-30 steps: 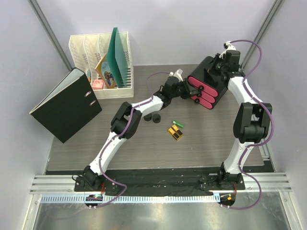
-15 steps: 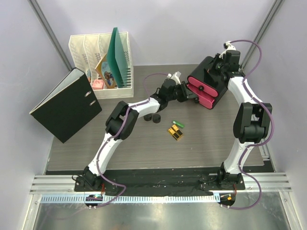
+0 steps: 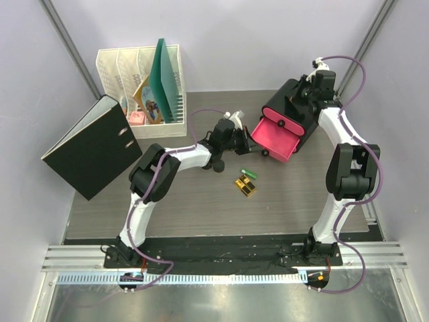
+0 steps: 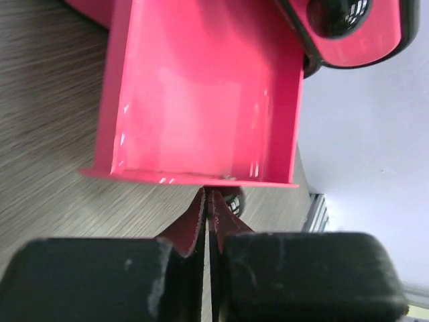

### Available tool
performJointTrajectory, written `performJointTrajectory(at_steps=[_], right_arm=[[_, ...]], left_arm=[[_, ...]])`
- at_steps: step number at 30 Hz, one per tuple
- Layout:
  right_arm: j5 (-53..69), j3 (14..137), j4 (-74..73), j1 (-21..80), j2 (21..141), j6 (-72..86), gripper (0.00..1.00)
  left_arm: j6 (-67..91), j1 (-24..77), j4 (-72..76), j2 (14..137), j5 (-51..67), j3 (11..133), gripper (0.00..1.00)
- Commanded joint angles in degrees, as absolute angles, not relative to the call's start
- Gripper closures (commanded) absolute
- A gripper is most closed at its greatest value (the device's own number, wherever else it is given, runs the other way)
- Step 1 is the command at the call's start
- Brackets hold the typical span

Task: Organize the makeup

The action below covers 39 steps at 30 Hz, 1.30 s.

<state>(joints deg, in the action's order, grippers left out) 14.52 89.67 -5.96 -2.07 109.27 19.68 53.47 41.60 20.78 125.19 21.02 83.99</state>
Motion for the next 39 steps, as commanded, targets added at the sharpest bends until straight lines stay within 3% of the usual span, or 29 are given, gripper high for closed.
performJointTrajectory(at_steps=[1, 2, 5, 6, 9, 24, 29, 39], right_arm=[[12.1, 83.1, -30.2, -1.3, 117.2, 17.1, 0.99], [12.3, 83.1, -30.2, -1.3, 117.3, 17.1, 0.99], [12.7, 83.3, -30.3, -1.3, 117.5, 17.3, 0.99], [12.7, 83.4, -30.3, -1.1, 117.5, 17.3, 0.99], [12.6, 83.5, -30.3, -1.1, 117.6, 17.2, 0.99], [12.6, 83.6, -30.3, -1.0, 117.9, 17.2, 0.99], [12.5, 83.4, -30.3, -1.0, 117.8, 17.0, 0.99], [12.4, 83.2, -30.3, -1.1, 117.5, 17.0, 0.99]], left_arm=[[49.4, 41.9, 19.4, 121.6, 22.1, 81.4, 0.99], [49.0, 42.0, 19.6, 121.4, 22.1, 81.4, 0.97], [47.1, 41.9, 18.0, 121.0, 21.3, 83.1, 0.80], [46.8, 41.9, 17.5, 121.0, 21.2, 83.8, 0.70], [44.5, 42.0, 14.9, 120.2, 21.2, 86.0, 0.60], [9.8, 41.9, -20.9, 108.2, 8.4, 84.6, 0.41], [5.5, 41.9, -26.0, 107.8, -1.7, 83.0, 0.40], [4.6, 41.8, -27.7, 108.1, -9.1, 82.4, 0.38]])
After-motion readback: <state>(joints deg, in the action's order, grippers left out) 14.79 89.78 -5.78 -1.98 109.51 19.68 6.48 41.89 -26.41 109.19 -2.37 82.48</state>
